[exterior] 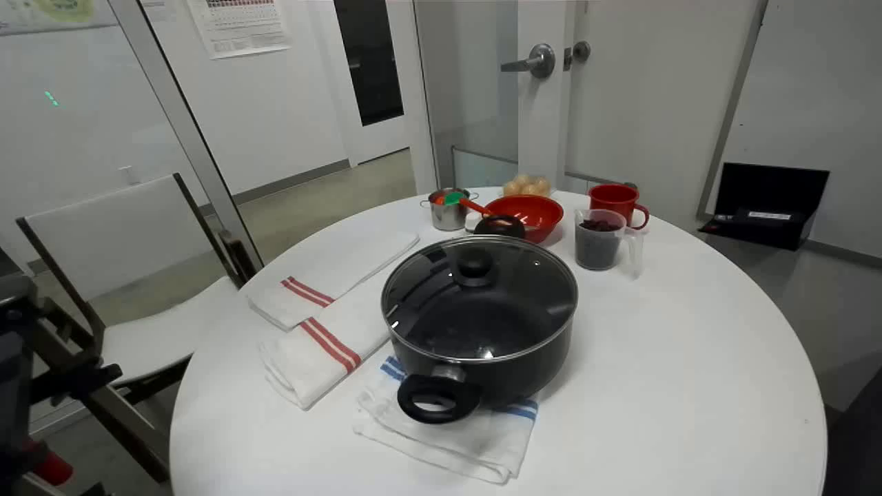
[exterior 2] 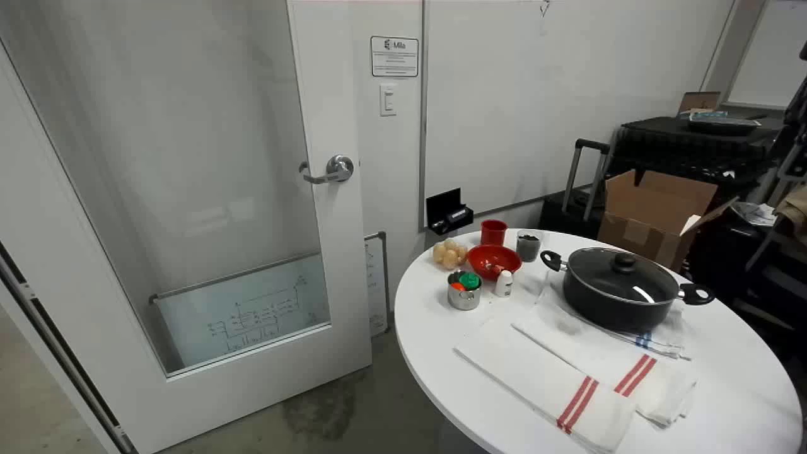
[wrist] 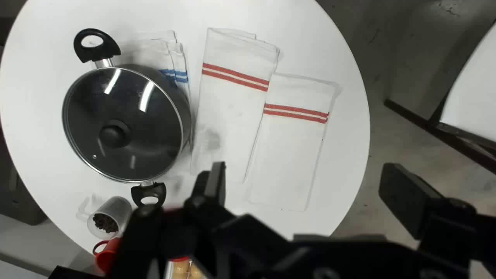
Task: Remove the lid from the pot
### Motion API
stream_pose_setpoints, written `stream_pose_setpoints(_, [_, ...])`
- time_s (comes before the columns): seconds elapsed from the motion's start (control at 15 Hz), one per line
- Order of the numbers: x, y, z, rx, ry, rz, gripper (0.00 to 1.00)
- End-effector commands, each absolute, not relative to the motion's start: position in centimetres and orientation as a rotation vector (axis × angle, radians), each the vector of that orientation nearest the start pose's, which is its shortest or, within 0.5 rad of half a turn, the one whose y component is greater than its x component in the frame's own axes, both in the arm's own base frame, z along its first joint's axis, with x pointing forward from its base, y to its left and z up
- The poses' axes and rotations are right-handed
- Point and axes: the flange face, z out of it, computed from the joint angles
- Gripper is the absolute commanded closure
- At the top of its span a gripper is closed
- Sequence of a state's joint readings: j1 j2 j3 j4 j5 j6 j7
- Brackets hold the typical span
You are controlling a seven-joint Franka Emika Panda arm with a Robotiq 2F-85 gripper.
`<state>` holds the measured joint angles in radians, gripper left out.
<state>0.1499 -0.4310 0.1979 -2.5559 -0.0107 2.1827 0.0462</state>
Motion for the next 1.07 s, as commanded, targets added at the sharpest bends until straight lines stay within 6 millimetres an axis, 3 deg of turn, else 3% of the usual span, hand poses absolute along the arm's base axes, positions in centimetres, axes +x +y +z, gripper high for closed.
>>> stream_pose_setpoints(0.0, [38.4,13.8,41.8,-3.186,-0.468,-0.106,0.00])
stream_pose_setpoints(0.53, [38.8,13.3,41.4,-3.188,-0.457,-0.098,0.00])
stream_pose_setpoints(0.73, [40.3,11.3,40.1,-3.184,-0.393,-0.059,0.00])
stream_pose_setpoints(1.0, [43.5,6.3,37.5,-3.234,-0.235,-0.093,0.00])
